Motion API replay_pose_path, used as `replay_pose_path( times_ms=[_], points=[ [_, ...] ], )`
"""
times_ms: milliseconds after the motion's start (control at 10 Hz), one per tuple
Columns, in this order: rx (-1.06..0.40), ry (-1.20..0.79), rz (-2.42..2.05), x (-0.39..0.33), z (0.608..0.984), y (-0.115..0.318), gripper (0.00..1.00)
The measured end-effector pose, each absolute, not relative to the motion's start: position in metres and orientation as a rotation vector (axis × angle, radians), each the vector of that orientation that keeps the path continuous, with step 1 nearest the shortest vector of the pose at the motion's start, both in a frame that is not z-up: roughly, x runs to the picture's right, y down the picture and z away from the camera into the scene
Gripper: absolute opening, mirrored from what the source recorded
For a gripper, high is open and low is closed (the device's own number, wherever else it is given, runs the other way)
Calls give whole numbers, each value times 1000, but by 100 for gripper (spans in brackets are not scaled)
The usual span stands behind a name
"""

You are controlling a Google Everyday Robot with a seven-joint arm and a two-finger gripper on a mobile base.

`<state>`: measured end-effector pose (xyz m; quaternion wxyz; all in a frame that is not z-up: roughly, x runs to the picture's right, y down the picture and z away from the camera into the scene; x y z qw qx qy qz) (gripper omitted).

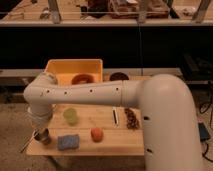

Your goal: Place fork in metal cup

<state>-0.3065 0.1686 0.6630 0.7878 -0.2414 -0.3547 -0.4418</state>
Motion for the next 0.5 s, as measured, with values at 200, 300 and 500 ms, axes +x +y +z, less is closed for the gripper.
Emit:
replay_pose_path(
  times_ms=[200,300,500],
  points=[
    [-528,-762,-963,-310,669,169,20],
    [-532,-763,-970,-312,671,170,20],
    [-542,-762,-972,-316,682,173,20]
  ],
)
